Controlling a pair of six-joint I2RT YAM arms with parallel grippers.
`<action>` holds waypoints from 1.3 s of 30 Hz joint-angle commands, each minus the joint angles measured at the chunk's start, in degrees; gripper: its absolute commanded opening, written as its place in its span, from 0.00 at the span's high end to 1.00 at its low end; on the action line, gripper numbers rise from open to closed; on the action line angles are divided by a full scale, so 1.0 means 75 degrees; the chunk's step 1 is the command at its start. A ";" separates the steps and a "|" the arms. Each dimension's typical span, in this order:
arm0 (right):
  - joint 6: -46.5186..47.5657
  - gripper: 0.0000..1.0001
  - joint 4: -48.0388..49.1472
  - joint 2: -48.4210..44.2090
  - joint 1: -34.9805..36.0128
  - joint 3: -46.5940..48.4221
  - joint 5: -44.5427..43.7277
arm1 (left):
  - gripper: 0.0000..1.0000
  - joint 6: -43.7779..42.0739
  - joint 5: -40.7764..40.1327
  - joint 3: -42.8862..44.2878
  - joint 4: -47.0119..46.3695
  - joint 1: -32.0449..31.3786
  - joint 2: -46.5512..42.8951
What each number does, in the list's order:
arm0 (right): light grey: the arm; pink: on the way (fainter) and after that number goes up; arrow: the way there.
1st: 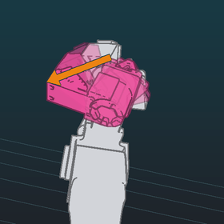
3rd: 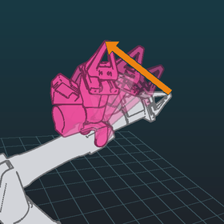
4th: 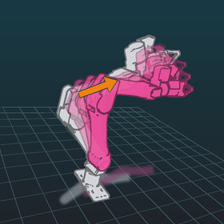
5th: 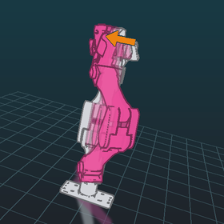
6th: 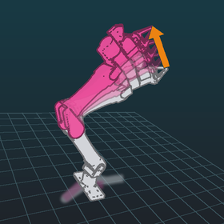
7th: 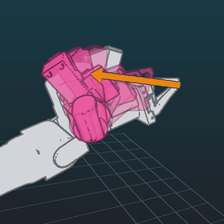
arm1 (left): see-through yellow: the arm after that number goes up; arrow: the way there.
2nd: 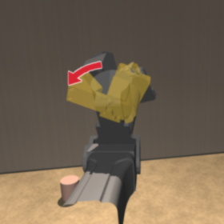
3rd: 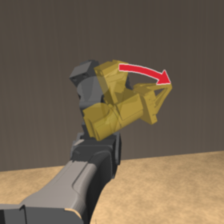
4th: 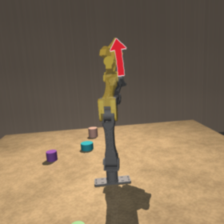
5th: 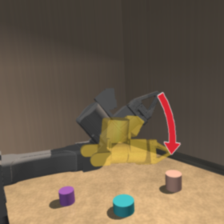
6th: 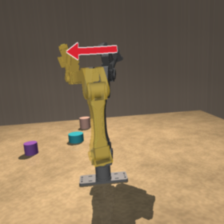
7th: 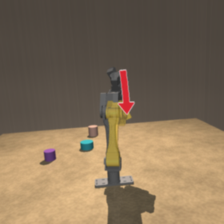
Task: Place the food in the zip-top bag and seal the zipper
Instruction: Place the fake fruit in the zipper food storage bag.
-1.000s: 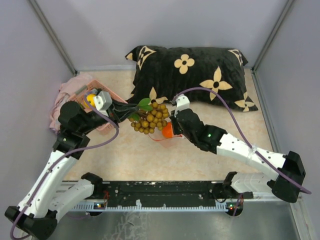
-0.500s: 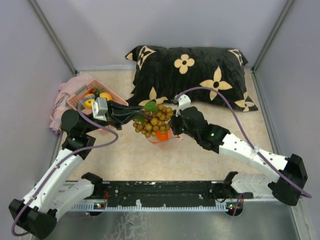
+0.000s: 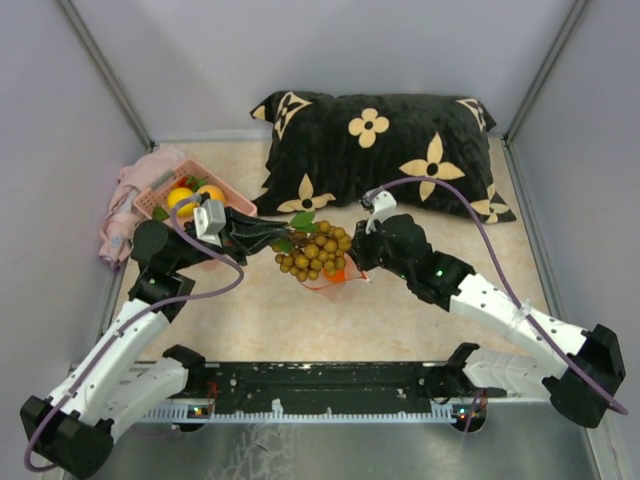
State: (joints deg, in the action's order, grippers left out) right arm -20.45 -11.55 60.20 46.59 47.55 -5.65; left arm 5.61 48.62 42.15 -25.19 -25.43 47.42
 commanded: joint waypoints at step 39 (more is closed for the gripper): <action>-0.0310 1.00 -0.0029 0.0093 -0.0258 0.0658 0.0873 | 1.00 -0.3833 -0.3665 0.2536 0.6010 -0.1916 0.1214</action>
State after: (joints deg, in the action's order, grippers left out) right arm -22.15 -12.38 61.87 44.84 48.27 2.92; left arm -20.56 25.76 58.83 17.23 -38.76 56.73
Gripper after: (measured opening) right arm 0.006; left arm 0.041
